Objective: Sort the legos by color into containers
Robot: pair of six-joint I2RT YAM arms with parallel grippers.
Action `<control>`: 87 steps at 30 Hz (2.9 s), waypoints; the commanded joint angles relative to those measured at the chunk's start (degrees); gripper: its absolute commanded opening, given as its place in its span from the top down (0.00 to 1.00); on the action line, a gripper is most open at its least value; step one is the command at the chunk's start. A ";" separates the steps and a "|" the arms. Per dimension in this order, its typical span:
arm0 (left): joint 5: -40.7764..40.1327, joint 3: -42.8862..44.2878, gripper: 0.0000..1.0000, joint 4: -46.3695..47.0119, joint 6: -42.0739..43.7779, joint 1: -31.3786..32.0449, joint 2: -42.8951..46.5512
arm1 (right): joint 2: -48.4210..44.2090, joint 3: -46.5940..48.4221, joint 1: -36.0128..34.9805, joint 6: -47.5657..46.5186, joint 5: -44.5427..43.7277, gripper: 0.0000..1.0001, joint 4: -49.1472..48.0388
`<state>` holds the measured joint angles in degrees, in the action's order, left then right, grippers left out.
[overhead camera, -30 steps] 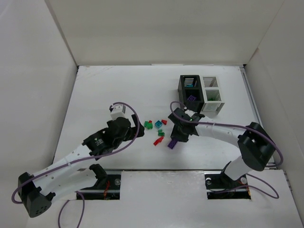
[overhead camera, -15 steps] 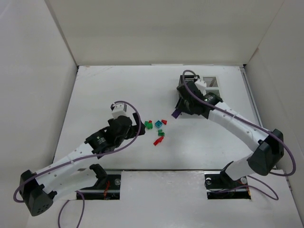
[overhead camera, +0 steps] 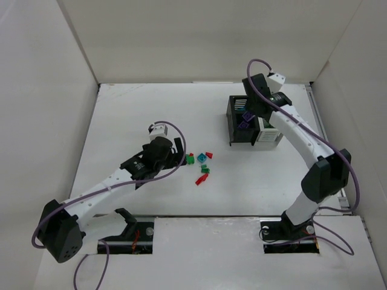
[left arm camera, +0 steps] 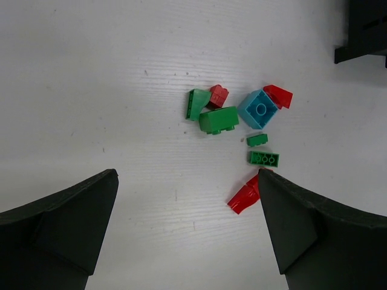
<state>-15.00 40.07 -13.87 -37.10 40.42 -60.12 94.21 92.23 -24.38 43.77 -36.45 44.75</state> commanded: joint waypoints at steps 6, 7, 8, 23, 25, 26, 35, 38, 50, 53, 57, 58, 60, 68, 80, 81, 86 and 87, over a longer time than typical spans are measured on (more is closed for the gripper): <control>3.66 3.52 0.00 4.63 2.65 -2.27 -4.56 | 3.87 2.26 0.04 -1.23 -4.60 0.66 0.95; 4.19 3.52 0.00 5.16 2.65 -2.28 -5.27 | 3.87 2.26 0.04 -1.23 -4.60 0.66 0.95; 4.19 3.52 0.00 5.17 2.65 -2.28 -5.27 | 3.87 1.56 0.04 -1.23 -5.12 0.65 0.95; 4.72 2.99 0.00 8.51 2.65 -2.28 -11.77 | 2.65 0.94 0.04 -1.22 -2.40 0.32 0.42; 5.24 2.99 0.00 9.21 3.18 -2.28 -13.35 | 0.98 -0.98 0.04 -1.23 -1.88 0.30 0.42; 5.25 2.99 0.02 9.91 3.96 -2.28 -14.06 | -0.07 -1.78 0.04 -1.23 -1.35 0.29 0.42; 8.31 5.89 0.18 12.98 7.21 -2.28 -24.34 | -11.68 -12.32 0.04 -1.93 0.85 0.24 -1.33; 9.37 5.89 0.19 15.00 8.01 -2.28 -25.66 | -13.61 -14.79 0.56 -1.93 1.38 0.24 -1.33; 7.71 8.79 0.32 15.01 12.67 -2.28 -31.02 | -14.15 -17.34 1.09 -1.93 2.43 0.22 -1.33; 7.71 9.93 0.35 15.01 13.89 -2.28 -32.26 | -14.15 -17.86 1.09 -1.93 2.43 0.22 -1.33; 7.01 10.46 0.42 14.48 13.90 -2.28 -33.31 | -14.15 -18.39 1.09 -1.41 2.43 0.22 -1.33; 7.01 10.46 0.44 14.48 13.90 -2.28 -33.31 | -14.15 -18.40 1.09 -1.41 2.43 0.22 -1.33; 6.31 10.46 0.46 14.48 14.42 -2.28 -33.31 | -14.15 -18.40 1.09 -0.88 2.43 0.22 -1.33; 3.58 12.92 0.60 11.76 14.95 -1.23 -33.93 | -14.15 -19.45 1.09 -0.35 2.96 0.22 -0.81; 3.75 14.06 0.72 10.09 13.90 -0.18 -27.96 | -15.20 -19.98 1.09 -0.35 3.49 0.22 -0.81; 3.75 14.85 0.72 10.09 14.42 -0.17 -27.95 | -15.90 -20.50 1.09 0.17 2.97 0.22 -0.81; 7.96 19.42 0.72 10.62 16.79 -0.17 -24.79 | -20.11 -21.12 3.28 3.68 0.42 0.22 1.65; 10.06 20.38 0.71 11.66 17.50 -0.17 -24.78 | -21.08 -21.12 3.81 4.39 -0.55 0.22 2.96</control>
<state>-8.75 55.70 -4.51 -22.04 39.94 -88.55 77.67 71.61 -22.50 45.06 -33.76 45.25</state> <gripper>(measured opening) 0.288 0.775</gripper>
